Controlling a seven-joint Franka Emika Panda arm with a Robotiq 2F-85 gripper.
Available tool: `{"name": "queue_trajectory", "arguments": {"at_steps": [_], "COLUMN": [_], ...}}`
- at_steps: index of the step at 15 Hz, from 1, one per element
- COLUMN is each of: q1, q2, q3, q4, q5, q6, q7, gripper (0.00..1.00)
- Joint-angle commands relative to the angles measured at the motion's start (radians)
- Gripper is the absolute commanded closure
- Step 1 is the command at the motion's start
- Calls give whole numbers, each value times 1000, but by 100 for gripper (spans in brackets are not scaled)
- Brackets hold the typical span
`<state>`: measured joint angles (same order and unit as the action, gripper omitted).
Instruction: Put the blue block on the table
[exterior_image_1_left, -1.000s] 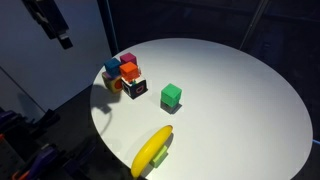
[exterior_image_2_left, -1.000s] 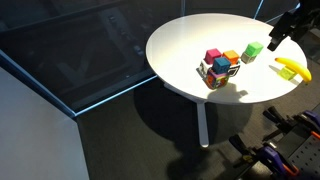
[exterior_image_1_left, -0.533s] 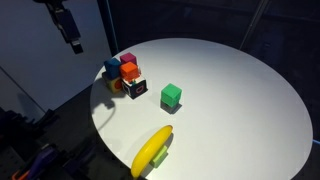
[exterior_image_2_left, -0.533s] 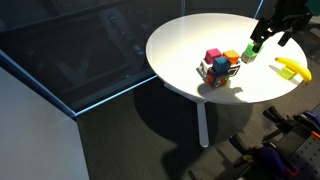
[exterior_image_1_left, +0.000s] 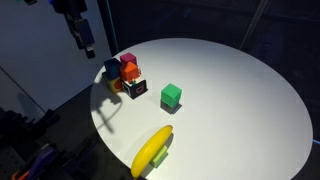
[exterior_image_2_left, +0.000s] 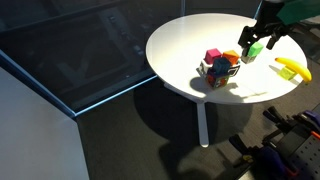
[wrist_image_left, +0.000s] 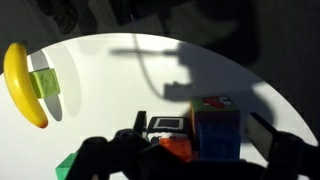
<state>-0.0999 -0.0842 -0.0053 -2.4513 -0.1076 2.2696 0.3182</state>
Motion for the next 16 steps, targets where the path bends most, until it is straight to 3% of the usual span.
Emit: {"name": "queue_trajectory", "arguments": {"at_steps": [1, 12, 16], "q1": [19, 64, 70], "q2": [57, 166, 162], "q3": [-8, -7, -11], "q4": [60, 112, 97], "q5": [-20, 126, 114], "q6": [22, 158, 164], "q7": [-27, -104, -78], "gripper": [0, 0, 0]}}
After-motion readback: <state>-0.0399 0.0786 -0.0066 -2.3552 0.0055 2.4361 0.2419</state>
